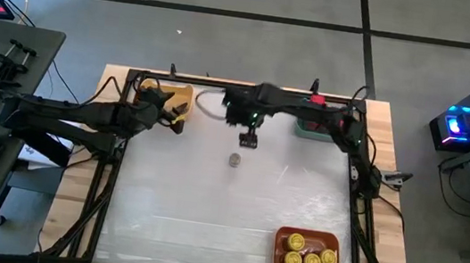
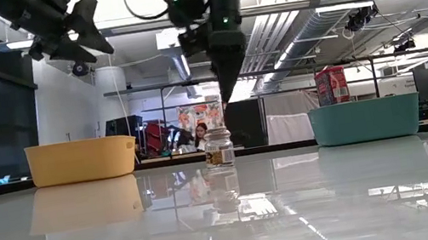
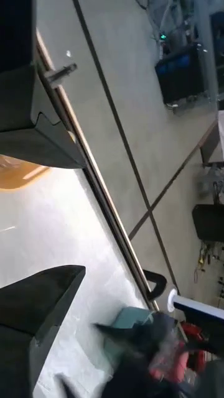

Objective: Sort spices by type
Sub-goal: Put the brown seasoning bottle into the yellow bin

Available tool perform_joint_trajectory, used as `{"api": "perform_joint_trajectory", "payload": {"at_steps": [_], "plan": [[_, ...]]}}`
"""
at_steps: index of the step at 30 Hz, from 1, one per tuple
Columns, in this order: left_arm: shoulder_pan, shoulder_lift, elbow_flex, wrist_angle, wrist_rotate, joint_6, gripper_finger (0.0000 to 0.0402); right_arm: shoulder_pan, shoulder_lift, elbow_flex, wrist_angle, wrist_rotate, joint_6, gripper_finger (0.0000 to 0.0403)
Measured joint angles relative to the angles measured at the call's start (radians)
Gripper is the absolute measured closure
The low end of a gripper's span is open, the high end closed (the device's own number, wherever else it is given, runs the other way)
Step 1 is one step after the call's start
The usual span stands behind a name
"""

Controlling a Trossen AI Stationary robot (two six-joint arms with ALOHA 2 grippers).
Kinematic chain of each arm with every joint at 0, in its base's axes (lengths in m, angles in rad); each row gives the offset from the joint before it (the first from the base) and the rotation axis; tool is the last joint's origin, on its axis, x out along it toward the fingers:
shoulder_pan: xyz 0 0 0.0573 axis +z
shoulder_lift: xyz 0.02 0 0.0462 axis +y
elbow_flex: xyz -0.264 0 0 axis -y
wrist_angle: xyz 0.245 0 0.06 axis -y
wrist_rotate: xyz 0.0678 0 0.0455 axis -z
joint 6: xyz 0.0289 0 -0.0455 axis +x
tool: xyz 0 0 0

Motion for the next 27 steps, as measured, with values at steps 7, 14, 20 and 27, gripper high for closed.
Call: {"api": "perform_joint_trajectory", "payload": {"at_steps": [7,14,20,27], "plan": [[0.0,0.055,-0.002,0.055,0.019,-0.039,0.0149,-0.105,-0.115,-0.001,-0.057,0.002,0.057,0.0082],[0.058,0.365,0.12,0.327,0.406,0.129,0.0149,-0.174,-0.255,-0.002,-0.083,0.001,0.089,0.0082],[0.134,0.718,0.496,0.004,0.783,0.172,0.0149,-0.234,-0.366,-0.002,-0.102,-0.001,0.139,0.0082],[0.168,1.027,0.894,-0.429,1.05,0.124,0.0149,-0.284,-0.43,-0.002,-0.127,0.001,0.168,0.0082]]}}
